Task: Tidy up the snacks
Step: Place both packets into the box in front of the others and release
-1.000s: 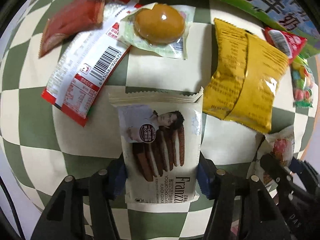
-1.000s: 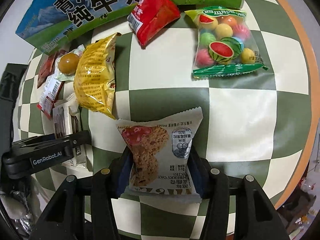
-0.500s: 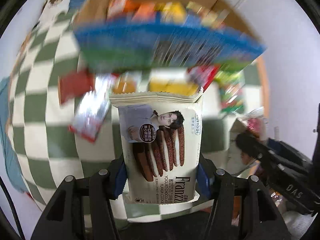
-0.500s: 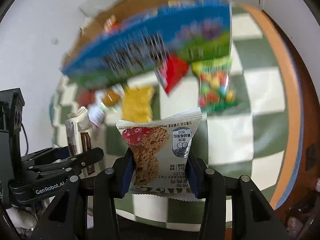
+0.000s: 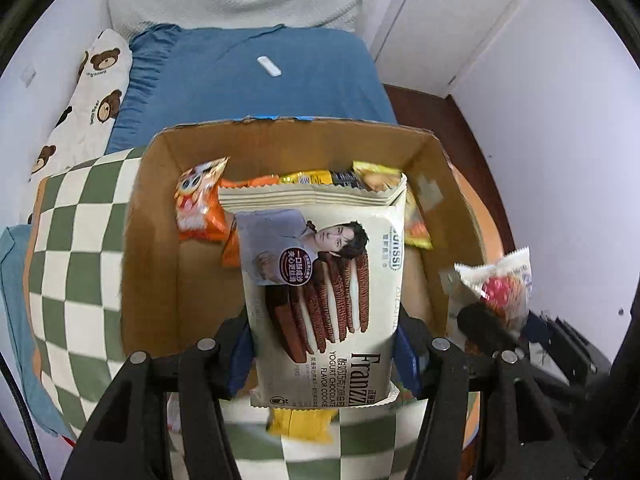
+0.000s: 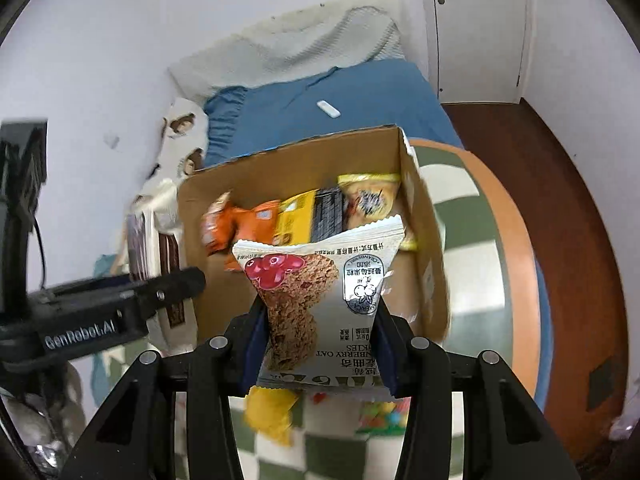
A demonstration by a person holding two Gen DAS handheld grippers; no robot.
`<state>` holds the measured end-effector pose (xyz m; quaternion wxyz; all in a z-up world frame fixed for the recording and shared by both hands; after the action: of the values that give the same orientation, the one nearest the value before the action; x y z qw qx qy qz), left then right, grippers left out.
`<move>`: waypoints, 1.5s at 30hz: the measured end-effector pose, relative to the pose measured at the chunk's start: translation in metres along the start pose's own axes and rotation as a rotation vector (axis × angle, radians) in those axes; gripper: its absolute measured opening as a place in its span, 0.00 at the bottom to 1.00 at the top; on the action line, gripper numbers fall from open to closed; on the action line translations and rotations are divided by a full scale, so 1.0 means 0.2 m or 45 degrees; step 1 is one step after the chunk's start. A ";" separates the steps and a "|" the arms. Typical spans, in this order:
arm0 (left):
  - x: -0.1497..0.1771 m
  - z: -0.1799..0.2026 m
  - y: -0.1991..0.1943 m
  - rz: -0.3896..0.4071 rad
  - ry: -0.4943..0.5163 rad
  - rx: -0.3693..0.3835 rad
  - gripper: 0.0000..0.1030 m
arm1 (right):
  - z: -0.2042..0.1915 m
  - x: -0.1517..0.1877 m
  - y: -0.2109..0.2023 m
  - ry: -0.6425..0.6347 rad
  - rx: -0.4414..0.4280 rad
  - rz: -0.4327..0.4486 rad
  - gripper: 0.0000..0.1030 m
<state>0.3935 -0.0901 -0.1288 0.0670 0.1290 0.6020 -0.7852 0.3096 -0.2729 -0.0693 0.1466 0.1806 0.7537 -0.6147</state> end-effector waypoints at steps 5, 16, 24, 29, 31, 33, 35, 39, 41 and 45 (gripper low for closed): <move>-0.06 -0.01 0.25 -0.103 -0.047 -0.017 0.54 | 0.06 -0.09 0.24 -0.002 0.049 -0.104 0.47; 0.02 -0.04 0.57 -0.283 -0.081 -0.017 0.54 | 0.17 -0.04 0.48 0.007 0.057 -0.242 0.48; 0.03 -0.05 0.64 -0.342 -0.095 -0.007 0.56 | 0.19 -0.03 0.54 0.023 0.065 -0.315 0.57; 0.01 -0.08 0.59 -0.312 -0.113 -0.019 0.64 | 0.19 -0.04 0.52 0.045 0.071 -0.323 0.77; -0.01 -0.09 0.56 -0.286 -0.102 -0.033 0.77 | 0.20 -0.04 0.52 0.056 0.069 -0.328 0.81; -0.02 -0.10 0.53 -0.262 -0.084 -0.067 0.87 | 0.19 -0.04 0.51 0.058 0.064 -0.331 0.86; -0.03 -0.12 0.49 -0.239 -0.063 -0.093 0.88 | 0.17 -0.04 0.51 0.053 0.072 -0.326 0.90; -0.02 -0.17 0.40 -0.189 -0.058 -0.132 0.97 | 0.13 -0.05 0.49 0.028 0.106 -0.299 0.92; 0.00 -0.20 0.36 -0.159 -0.061 -0.146 0.97 | 0.12 -0.05 0.48 0.017 0.121 -0.282 0.92; 0.02 -0.25 0.24 -0.096 -0.070 -0.162 0.97 | 0.10 -0.06 0.43 -0.006 0.147 -0.239 0.93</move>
<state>0.4091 -0.0540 -0.1869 0.0619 0.0799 0.6532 -0.7504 0.3590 -0.2782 -0.1422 0.0797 0.1159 0.7303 -0.6685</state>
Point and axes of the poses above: each gripper's, at about its wrist camera, not at the fingertips, and y roughly the way its jaws point, z to its right, x to its underside, the point moved 7 cm from there along y, roughly the way its jaws point, and after that the axes turned 1 degree about z, right-handed, at the moved point
